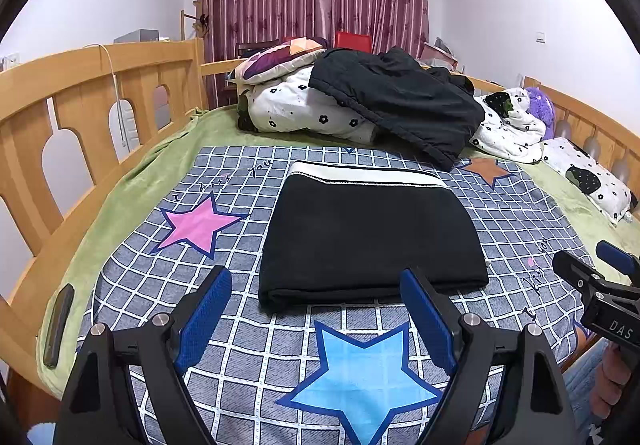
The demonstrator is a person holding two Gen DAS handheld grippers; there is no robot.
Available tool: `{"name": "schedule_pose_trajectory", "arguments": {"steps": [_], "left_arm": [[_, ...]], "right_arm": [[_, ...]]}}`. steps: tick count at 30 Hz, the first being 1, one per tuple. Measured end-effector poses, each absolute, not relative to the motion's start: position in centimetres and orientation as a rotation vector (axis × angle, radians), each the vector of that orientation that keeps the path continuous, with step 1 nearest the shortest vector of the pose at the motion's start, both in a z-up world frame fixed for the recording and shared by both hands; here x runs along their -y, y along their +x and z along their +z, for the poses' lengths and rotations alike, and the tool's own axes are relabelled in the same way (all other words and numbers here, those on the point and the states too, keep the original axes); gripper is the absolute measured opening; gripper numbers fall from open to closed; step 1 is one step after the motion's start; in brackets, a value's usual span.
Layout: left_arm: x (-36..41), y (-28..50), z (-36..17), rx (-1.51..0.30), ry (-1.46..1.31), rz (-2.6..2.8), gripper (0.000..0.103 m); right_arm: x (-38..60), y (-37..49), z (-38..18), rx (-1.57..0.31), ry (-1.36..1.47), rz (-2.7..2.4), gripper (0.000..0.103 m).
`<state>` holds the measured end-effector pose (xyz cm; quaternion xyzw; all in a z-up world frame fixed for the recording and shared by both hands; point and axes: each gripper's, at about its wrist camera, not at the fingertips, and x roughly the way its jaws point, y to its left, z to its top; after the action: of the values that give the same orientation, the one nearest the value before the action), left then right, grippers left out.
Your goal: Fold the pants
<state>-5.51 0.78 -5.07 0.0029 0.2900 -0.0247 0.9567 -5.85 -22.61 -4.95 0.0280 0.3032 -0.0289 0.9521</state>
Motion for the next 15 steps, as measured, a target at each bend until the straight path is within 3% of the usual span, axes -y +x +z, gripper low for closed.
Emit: {"name": "schedule_pose_trajectory", "arguments": {"steps": [15], "left_arm": [[-0.33, -5.82, -4.72, -0.576, 0.001, -0.043, 0.086]], "right_arm": [[22.53, -5.61, -5.03, -0.620, 0.055, -0.063, 0.098]]}}
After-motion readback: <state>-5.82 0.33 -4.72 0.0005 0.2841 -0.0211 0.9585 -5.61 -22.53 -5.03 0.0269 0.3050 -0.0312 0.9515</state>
